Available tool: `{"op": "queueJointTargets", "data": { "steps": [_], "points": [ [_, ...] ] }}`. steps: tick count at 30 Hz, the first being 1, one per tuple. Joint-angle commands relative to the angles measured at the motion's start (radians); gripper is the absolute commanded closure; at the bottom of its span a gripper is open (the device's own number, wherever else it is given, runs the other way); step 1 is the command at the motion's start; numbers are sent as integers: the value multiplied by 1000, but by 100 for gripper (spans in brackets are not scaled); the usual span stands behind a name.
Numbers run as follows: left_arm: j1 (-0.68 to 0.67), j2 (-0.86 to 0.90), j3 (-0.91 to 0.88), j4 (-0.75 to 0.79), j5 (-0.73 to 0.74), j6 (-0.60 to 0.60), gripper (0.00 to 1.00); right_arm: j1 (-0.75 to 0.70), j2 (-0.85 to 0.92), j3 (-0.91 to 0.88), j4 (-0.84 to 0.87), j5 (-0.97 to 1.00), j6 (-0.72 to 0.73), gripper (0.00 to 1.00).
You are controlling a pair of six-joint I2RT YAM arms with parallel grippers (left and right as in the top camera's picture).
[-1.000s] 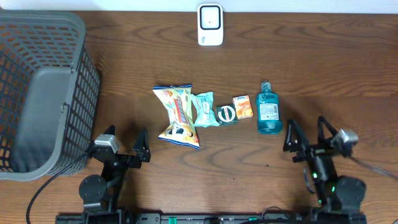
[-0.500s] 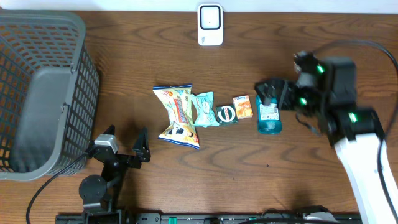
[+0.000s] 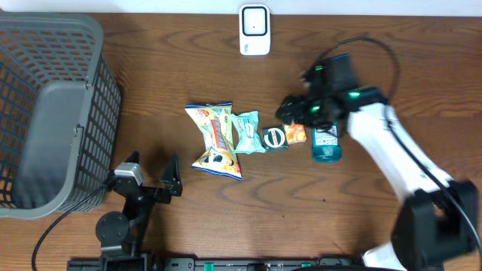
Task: Scan the item barcode
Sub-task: 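Reach the right gripper to the orange packet and grasp it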
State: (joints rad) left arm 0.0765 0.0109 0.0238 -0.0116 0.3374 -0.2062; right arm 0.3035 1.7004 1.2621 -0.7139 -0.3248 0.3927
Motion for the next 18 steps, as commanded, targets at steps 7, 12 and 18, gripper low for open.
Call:
{"op": "queueJointTargets", "data": {
  "steps": [7,12,18],
  "points": [
    [-3,-7,-19,-32,9,2,2,118,135,19,56,387,138,25],
    [-3,-7,-19,-32,9,2,2,119,153,19,129,386,218,30],
    [-3,-7,-19,-32,9,2,3,130,175,19,165,384,266,34]
  ]
}}
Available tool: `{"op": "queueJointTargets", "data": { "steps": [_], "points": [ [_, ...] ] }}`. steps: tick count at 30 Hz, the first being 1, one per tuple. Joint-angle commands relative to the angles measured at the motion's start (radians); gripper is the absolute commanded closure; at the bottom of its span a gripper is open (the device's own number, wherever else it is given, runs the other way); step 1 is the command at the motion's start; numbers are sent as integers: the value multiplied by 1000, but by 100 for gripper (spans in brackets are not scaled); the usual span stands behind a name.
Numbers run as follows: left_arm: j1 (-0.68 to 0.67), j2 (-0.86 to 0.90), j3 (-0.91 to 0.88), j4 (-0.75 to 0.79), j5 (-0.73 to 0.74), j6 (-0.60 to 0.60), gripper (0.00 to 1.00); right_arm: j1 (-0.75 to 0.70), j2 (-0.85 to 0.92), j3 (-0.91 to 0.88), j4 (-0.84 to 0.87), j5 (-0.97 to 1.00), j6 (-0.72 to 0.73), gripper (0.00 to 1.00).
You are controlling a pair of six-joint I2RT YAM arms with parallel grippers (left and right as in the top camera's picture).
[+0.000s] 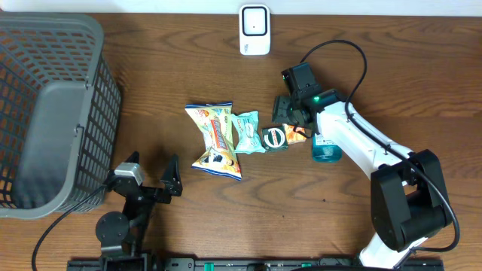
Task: Scan the item barcode
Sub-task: 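Reach the right gripper to the orange packet and grasp it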
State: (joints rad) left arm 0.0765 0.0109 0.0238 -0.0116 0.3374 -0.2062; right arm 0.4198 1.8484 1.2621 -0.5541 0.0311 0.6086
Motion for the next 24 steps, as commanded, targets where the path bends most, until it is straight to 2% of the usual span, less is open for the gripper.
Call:
{"op": "queueJointTargets", "data": {
  "steps": [1,5,12,15,18,21,24],
  "points": [
    [-3,-7,-19,-32,9,2,2,18,38,19,5,35,50,34],
    [-3,-7,-19,-32,9,2,2,21,97,19,6,68,105,35],
    [-3,-7,-19,-32,9,2,2,19,188,19,3,64,147,44],
    [-3,-7,-19,-32,9,2,2,13,184,24,-9,64,146,59],
    [-3,-7,-19,-32,9,2,2,4,184,40,-49,64,146,62],
    [-3,-7,-19,-32,9,2,2,-8,184,42,-76,63,146,72],
    [-3,-7,-19,-32,9,2,2,-32,184,50,-95,30,145,87]
  ]
}}
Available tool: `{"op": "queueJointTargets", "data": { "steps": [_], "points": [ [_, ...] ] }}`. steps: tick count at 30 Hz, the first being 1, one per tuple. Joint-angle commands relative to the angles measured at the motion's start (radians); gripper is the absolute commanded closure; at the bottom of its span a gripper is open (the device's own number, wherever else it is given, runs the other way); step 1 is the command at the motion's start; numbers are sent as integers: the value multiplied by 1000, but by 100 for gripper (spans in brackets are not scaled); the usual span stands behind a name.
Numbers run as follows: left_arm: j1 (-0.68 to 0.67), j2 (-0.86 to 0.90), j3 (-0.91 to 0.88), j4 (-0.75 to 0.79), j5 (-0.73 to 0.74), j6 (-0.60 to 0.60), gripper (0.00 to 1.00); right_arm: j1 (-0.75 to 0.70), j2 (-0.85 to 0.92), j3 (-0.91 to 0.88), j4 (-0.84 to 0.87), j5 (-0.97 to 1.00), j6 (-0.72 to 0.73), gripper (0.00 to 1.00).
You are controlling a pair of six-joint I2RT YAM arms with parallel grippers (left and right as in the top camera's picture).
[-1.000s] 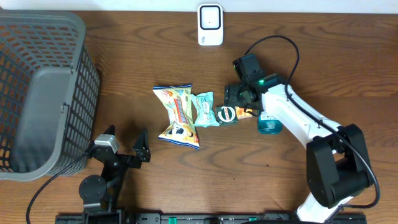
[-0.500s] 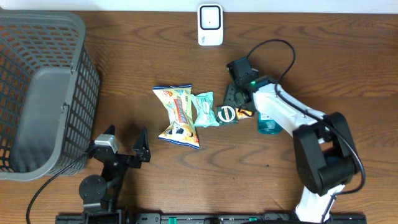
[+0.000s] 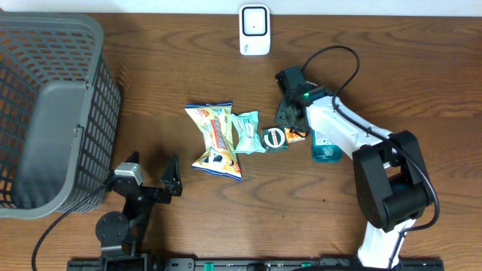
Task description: Scan the item barcode
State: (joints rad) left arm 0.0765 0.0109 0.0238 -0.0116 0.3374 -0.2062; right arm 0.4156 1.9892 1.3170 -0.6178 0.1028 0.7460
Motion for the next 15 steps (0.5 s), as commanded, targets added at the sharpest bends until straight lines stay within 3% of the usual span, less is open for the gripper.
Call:
{"op": "queueJointTargets", "data": {
  "steps": [1,2,5,15],
  "points": [
    [-3,-7,-19,-32,9,2,2,-41,42,5,-46,-62,5,94],
    [-3,-7,-19,-32,9,2,2,-53,40,15,-59,-82,4,98],
    [-3,-7,-19,-32,9,2,2,-101,26,51,-93,-170,-45,99],
    [-3,-7,-19,-32,9,2,2,-221,-28,91,-152,-466,-409,99]
  ]
}}
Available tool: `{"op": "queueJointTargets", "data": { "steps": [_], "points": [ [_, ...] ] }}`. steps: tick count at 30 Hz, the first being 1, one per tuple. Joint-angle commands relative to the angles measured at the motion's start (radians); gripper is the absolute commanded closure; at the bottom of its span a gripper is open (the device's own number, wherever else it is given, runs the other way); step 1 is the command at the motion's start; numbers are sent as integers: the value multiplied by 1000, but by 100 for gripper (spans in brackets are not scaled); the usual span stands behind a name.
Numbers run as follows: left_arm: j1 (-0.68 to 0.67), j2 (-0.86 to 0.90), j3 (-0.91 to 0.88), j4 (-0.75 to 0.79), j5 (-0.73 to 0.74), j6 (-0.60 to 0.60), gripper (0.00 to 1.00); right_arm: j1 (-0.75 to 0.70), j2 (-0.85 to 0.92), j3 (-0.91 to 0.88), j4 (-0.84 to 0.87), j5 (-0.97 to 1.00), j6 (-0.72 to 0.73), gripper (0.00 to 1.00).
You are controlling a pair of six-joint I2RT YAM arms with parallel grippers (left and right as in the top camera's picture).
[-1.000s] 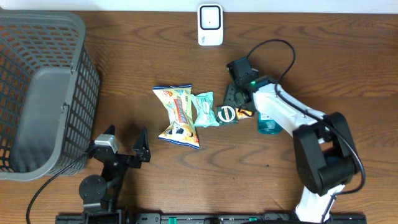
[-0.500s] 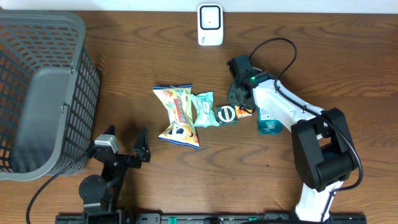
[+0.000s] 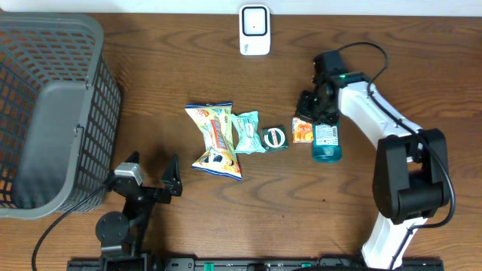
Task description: Scan the item barcode
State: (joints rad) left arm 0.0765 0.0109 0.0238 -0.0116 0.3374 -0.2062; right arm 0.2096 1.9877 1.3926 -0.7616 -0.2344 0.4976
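A small orange packet (image 3: 303,130) lies between a round black item (image 3: 275,138) and a blue bottle (image 3: 326,143) at mid-table. My right gripper (image 3: 309,113) reaches down from the far right onto the packet's upper edge and looks shut on it. The white barcode scanner (image 3: 254,30) stands at the table's far edge, well to the upper left of that gripper. A yellow snack bag (image 3: 215,139) and a teal packet (image 3: 246,132) lie left of the round item. My left gripper (image 3: 154,172) rests open near the front edge, holding nothing.
A large grey mesh basket (image 3: 45,113) fills the left side of the table. The right arm's black cable (image 3: 369,56) loops over the table behind the wrist. The wooden table (image 3: 392,30) shows bare at the far right and front middle.
The right wrist has swung from left of the orange packet to its right. The packet now sits slightly further right, squarer, against the blue bottle. The left arm is unchanged.
First the right gripper hovered by the orange packet from the right. Then it stood over the packet from above and left, covering part of it, and stayed there. Now it is back on the right with the packet shifted toward the bottle. The other items never moved.
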Motion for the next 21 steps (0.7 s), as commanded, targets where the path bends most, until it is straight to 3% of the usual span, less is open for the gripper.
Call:
{"op": "queueJointTargets", "data": {
  "steps": [1,4,7,9,14,21],
  "points": [
    [-3,-7,-19,-32,9,2,2,-21,-26,16,-14,-152,-187,99],
    [-3,-7,-19,-32,9,2,2,-25,-26,16,-21,-153,-189,96],
    [-3,-7,-19,-32,9,2,2,-24,-34,16,-21,-153,-188,75],
    [-3,-7,-19,-32,9,2,2,-25,-43,16,-21,-152,-188,68],
    [-3,-7,-19,-32,9,2,2,-25,-81,16,-46,-93,-116,62],
    [-3,-7,-19,-32,9,2,2,-13,-84,0,-99,30,-6,64]
  ]
}}
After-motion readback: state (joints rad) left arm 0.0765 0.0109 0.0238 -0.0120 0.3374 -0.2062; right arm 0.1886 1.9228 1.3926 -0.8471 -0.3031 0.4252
